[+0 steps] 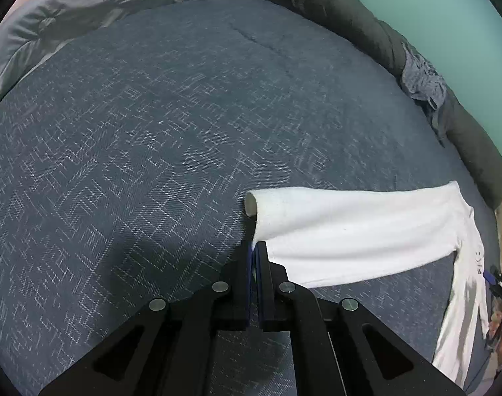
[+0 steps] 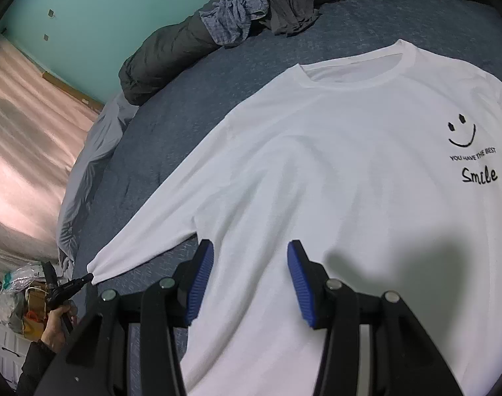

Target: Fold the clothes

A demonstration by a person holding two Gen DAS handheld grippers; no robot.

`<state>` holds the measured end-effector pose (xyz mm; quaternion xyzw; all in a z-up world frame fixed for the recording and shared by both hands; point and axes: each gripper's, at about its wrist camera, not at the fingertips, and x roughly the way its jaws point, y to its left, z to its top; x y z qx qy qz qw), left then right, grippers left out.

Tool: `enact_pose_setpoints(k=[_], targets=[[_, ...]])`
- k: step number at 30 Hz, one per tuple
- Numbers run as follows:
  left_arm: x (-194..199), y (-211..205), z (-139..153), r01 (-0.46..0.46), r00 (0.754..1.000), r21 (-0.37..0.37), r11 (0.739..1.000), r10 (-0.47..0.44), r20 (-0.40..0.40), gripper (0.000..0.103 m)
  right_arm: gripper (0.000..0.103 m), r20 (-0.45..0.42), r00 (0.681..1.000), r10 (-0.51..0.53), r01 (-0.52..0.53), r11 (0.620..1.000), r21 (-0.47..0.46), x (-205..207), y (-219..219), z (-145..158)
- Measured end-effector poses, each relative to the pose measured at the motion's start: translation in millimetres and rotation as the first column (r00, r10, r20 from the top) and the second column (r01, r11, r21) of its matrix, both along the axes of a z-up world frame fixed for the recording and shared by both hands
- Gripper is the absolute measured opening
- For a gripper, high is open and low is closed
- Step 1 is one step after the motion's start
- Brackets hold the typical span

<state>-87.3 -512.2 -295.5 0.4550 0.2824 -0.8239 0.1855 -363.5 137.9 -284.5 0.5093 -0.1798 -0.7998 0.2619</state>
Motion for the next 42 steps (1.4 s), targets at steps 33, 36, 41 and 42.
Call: enact_pose_setpoints(k=[33, 36, 41, 42], targets=[[4.8, -31.4, 2.0, -0.087, 0.992, 0.023, 0.996, 0.089, -0.094, 0.004, 0.047, 0.024, 1.0, 0.006, -0.006, 1.0, -0.017, 5.6, 4.2, -24.7], [7.3, -37.4, 1.4, -0.114, 0.99, 0.001, 0.994, 0.113, -0.079, 0.004, 0.047, 0.029, 1.0, 0.004, -0.004, 1.0, -0.013, 7.4, 5.6, -28.3], [17.3, -43.9, -2.6, -0.163, 0.984, 0.009, 0.987, 0.163, -0.065, 0.004, 0.047, 0.03, 1.0, -0.003, 0.003, 1.0, -0.002, 13.5, 23.1, -27.1], [22.7, -45.3, 0.4, -0.189, 0.98, -0.009, 0.982, 0.188, -0.057, 0.004, 0.047, 0.029, 1.0, -0.006, 0.006, 1.0, 0.0, 14.5, 28.4, -25.9]])
